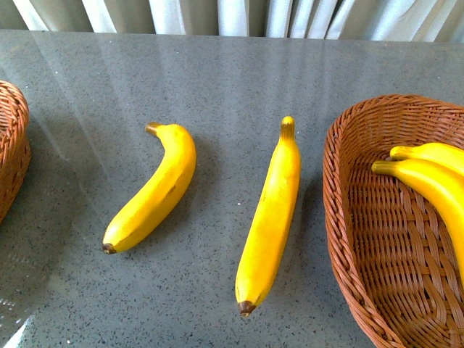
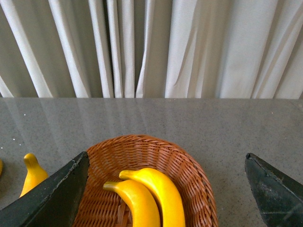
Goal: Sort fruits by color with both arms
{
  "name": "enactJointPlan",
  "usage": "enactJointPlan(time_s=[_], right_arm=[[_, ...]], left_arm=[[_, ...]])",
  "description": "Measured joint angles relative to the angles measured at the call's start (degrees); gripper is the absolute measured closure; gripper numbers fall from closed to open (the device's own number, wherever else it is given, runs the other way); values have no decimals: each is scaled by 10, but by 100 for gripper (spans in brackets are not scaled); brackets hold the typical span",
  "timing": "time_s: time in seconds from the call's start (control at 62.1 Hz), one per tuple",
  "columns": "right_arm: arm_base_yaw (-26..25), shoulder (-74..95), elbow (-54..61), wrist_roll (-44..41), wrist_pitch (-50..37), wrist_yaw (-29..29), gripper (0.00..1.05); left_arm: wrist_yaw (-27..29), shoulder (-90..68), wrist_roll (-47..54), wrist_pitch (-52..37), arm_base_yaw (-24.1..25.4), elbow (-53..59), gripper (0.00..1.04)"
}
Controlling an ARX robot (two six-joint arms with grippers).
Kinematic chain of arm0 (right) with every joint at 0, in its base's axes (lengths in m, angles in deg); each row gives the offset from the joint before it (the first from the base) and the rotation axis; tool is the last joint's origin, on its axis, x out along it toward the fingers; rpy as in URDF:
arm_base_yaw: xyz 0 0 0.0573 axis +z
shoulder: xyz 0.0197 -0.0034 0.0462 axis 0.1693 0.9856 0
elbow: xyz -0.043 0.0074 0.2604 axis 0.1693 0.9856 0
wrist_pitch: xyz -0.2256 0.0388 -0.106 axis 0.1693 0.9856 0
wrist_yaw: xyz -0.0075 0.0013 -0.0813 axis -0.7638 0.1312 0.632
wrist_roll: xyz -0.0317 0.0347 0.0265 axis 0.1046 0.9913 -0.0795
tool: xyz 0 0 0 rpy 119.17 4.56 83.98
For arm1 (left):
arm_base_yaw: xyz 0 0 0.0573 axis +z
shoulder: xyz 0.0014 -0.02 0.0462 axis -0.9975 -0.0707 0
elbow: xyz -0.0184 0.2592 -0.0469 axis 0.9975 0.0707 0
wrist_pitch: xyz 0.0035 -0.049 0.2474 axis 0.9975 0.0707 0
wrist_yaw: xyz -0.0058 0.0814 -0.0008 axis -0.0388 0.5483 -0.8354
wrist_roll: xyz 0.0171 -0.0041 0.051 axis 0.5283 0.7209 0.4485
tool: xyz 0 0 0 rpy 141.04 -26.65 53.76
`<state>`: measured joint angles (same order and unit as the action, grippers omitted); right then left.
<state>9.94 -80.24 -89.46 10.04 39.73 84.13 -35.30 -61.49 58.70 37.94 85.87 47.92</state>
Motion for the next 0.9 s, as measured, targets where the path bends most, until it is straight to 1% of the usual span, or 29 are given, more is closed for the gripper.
enactJointPlan(time_s=[0.064, 0.242, 0.306, 0.354, 0.709, 0.902], right_arm=[[0, 0, 0, 0, 0, 0, 9], [0, 0, 0, 0, 0, 0, 9], [0, 0, 0, 0, 0, 0, 9], [0, 0, 0, 0, 0, 0, 9], [0, 0, 0, 0, 0, 0, 9], [0, 0, 0, 0, 0, 0, 9]], left_arm=[[0, 26, 1, 14, 0, 10, 103], [0, 88, 4, 54, 0, 31, 103], [0, 94, 4, 33, 0, 49, 103], [0, 101, 4, 39, 0, 56, 103], [0, 235, 5, 163, 0, 61, 103], [0, 288, 5, 214, 0, 61, 103]])
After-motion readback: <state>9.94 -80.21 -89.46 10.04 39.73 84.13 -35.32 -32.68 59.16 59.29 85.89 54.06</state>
